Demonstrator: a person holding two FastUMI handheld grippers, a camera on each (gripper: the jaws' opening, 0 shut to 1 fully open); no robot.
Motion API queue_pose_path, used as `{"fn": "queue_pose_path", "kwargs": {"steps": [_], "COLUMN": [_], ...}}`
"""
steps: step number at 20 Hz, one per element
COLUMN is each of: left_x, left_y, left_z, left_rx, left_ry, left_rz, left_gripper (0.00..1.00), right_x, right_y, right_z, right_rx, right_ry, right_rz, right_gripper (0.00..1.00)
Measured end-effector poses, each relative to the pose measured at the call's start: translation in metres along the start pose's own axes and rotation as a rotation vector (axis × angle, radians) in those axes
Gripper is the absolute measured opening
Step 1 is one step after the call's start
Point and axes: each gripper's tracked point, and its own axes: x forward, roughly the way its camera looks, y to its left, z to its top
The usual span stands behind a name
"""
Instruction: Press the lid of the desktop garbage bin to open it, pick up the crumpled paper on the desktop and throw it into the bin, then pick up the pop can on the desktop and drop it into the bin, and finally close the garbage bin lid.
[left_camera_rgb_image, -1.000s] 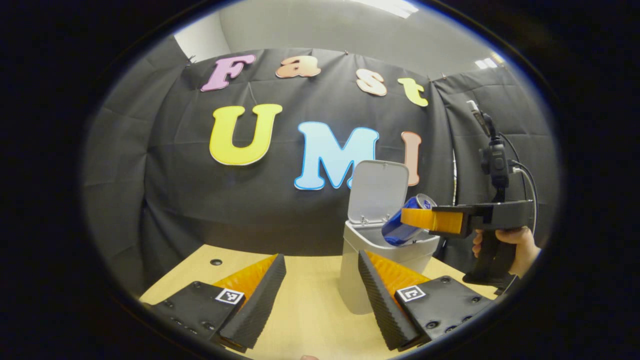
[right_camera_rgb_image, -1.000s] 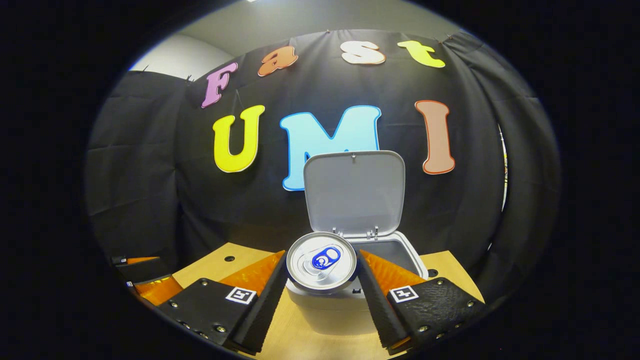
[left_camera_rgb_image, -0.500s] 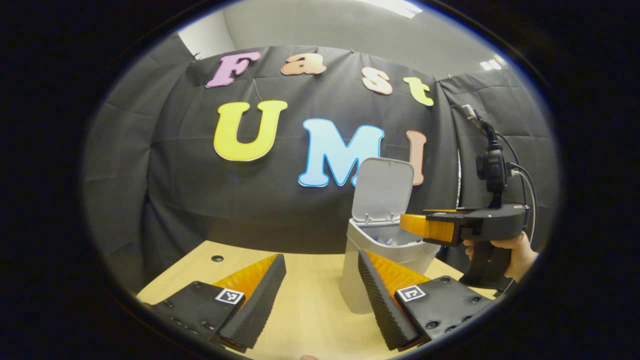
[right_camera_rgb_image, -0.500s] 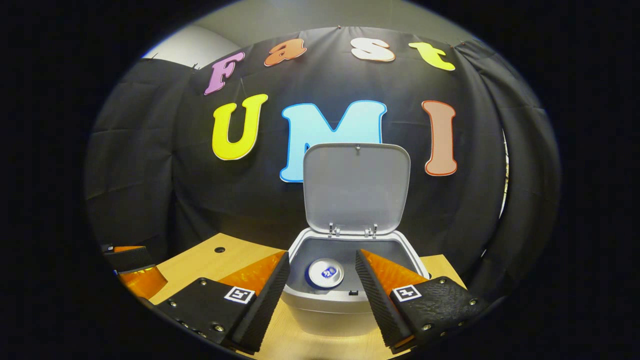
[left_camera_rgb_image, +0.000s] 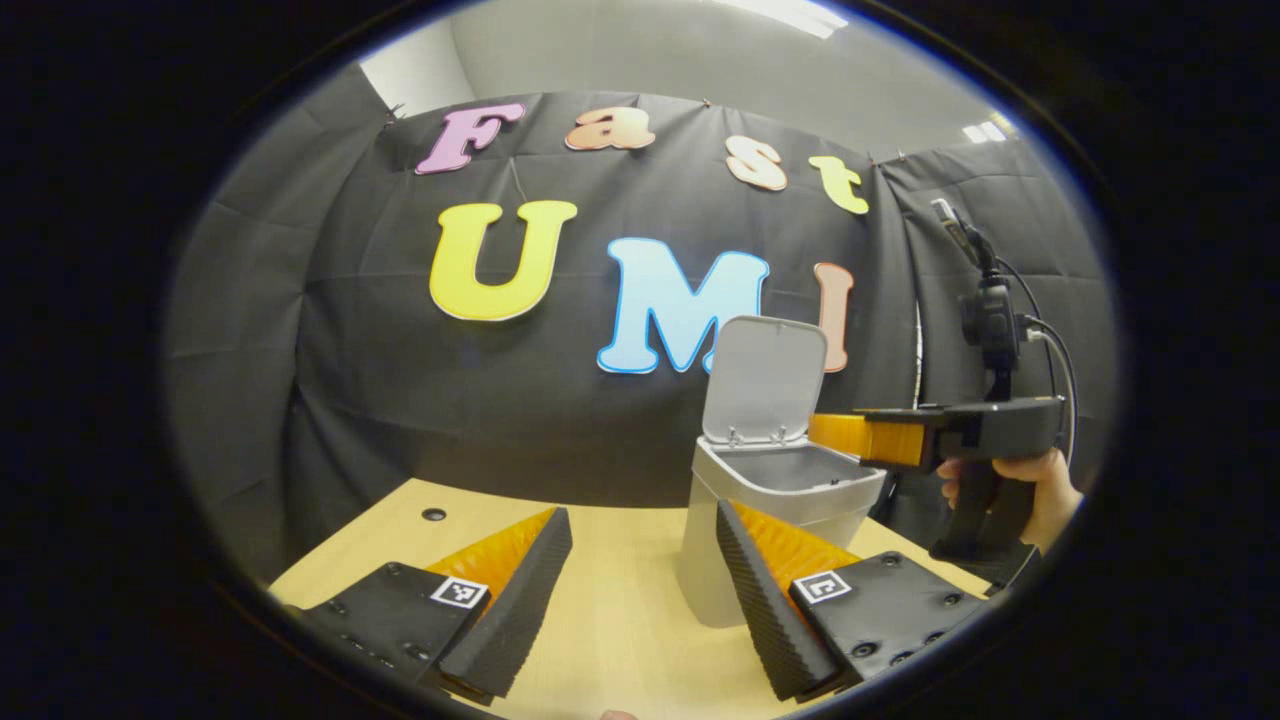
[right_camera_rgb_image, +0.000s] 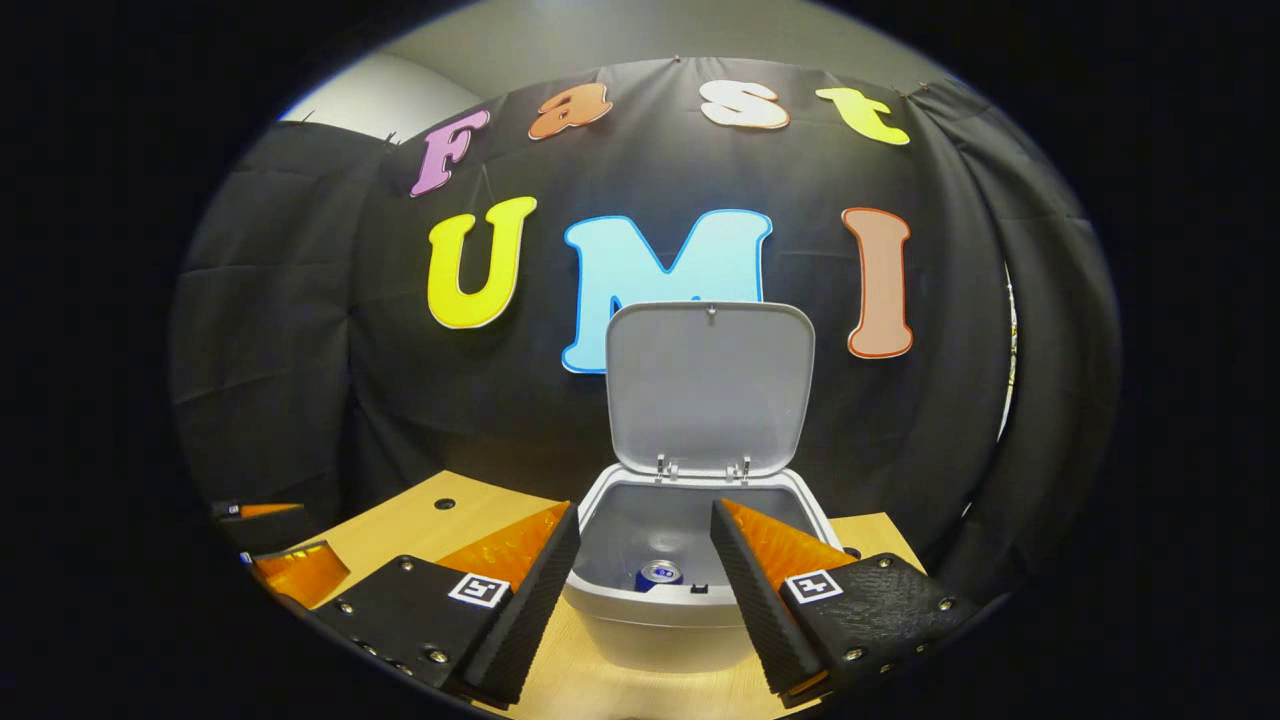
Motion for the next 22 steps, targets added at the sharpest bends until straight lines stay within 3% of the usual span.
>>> {"fn": "queue_pose_path", "kwargs": {"steps": [12, 22], "left_x": [0.0, 0.013], "left_y": [0.012, 0.033], "left_z": [0.002, -0.001], "left_rx": [0.018, 0.027], "left_ry": [-0.015, -0.005], "left_rz": [-0.045, -0.117], "left_gripper": [0.96, 0.96], "right_x": [0.026, 0.09], "right_y": [-0.024, -0.028], "right_z": [0.09, 0.149], "right_rx": [0.022, -0.045], "right_ry": [-0.096, -0.18], "right_rz": [-0.099, -0.21], "right_gripper": [0.85, 0.85]}}
